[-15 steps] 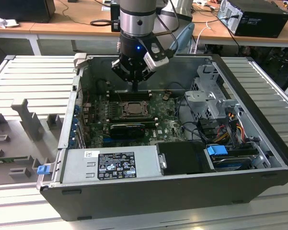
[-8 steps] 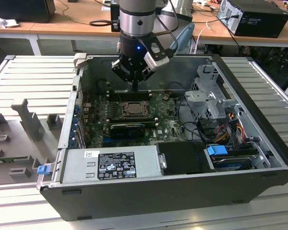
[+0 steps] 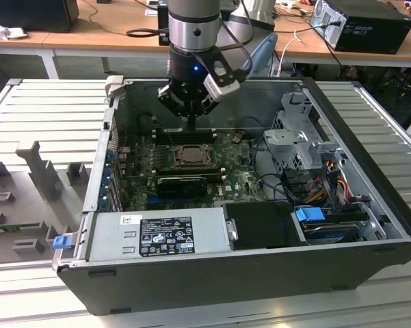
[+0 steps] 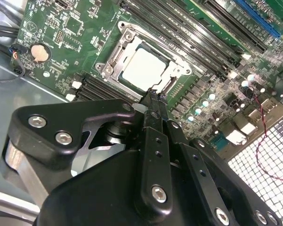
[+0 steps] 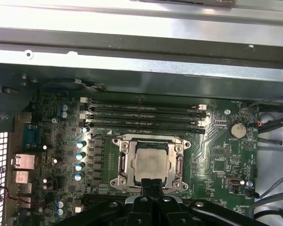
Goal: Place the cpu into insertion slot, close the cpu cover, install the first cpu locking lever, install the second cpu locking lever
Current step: 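Install the first cpu locking lever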
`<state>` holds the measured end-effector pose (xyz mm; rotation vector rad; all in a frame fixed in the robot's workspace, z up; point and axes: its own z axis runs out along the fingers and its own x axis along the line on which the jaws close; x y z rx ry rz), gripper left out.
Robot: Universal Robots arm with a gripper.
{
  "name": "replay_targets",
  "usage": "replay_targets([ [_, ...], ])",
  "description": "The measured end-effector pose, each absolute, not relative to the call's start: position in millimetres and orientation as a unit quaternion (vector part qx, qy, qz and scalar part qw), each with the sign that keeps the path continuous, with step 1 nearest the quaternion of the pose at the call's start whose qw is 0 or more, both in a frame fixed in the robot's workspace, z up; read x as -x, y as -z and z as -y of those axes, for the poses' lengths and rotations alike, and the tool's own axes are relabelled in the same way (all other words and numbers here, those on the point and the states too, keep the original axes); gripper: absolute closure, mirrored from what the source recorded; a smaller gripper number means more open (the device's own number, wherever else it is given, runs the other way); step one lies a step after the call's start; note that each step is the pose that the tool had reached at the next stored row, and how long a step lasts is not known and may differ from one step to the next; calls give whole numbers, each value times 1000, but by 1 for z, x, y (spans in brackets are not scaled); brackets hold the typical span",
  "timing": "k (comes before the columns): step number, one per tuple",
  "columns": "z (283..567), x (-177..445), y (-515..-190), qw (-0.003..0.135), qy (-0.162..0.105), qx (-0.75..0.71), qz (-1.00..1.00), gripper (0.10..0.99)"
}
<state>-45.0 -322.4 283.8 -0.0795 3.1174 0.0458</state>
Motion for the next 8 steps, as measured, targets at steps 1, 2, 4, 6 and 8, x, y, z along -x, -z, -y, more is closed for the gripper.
replay_targets([
  [1, 322, 46, -284, 12, -15, 26, -999, 980],
  [2, 322, 48, -284, 12, -16, 26, -999, 980],
  [4, 322, 55, -282, 13, -19, 26, -999, 980],
  [6, 322, 57, -280, 13, -22, 25, -999, 980],
  [8, 322, 59, -274, 13, -22, 15, -1000, 980],
])
